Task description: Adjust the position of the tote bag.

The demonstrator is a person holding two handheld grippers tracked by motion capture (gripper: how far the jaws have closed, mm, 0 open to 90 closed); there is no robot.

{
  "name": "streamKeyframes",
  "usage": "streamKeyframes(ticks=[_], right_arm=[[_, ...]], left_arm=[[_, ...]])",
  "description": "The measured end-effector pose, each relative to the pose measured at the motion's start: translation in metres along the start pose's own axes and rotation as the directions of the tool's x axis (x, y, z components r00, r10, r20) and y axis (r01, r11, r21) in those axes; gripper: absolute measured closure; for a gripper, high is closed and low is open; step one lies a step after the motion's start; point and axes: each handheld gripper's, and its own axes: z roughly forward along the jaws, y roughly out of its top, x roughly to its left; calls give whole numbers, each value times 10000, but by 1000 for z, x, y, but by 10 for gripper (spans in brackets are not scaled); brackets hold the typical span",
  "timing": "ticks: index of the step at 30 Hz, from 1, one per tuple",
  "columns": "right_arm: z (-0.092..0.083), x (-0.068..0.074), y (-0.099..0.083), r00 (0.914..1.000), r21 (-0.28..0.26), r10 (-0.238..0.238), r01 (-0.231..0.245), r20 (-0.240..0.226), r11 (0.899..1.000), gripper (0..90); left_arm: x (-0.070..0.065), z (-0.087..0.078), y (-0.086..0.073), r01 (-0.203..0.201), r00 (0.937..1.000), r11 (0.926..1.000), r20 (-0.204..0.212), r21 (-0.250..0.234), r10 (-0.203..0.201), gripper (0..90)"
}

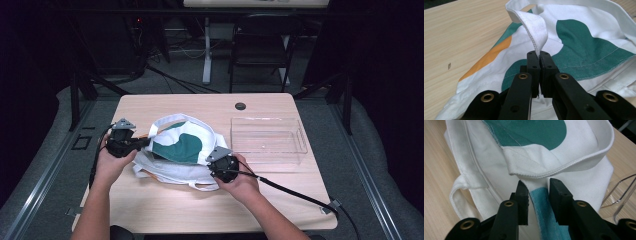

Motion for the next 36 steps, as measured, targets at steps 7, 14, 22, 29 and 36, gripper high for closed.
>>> streamKeyframes(ticks=[7, 14, 22, 29, 36], right_arm=[[-6, -10, -4, 9940, -579, 1059, -1072, -257, 9925, 820], [-7, -12, -7, 9907, -953, 1348, -1362, -206, 9861, 861], [-8, -16, -9, 9811, -1210, 1887, -1927, -439, 9738, 870], [-9, -16, -10, 9784, -1321, 2006, -2057, -504, 9697, 871], [-10, -17, -10, 9776, -1369, 2037, -2090, -520, 9683, 871]], left_arm=[[-1, 5, -2, -99, 9999, 9996, -46, 265, 101, 869], [-4, 12, -4, -387, 9990, 9975, -209, 595, 400, 853], [-9, 20, -6, -615, 9974, 9939, -317, 912, 646, 840], [-14, 27, -8, -806, 9956, 9893, -369, 1218, 857, 805], [-18, 23, -6, -911, 9944, 9893, -428, 1140, 965, 722]])
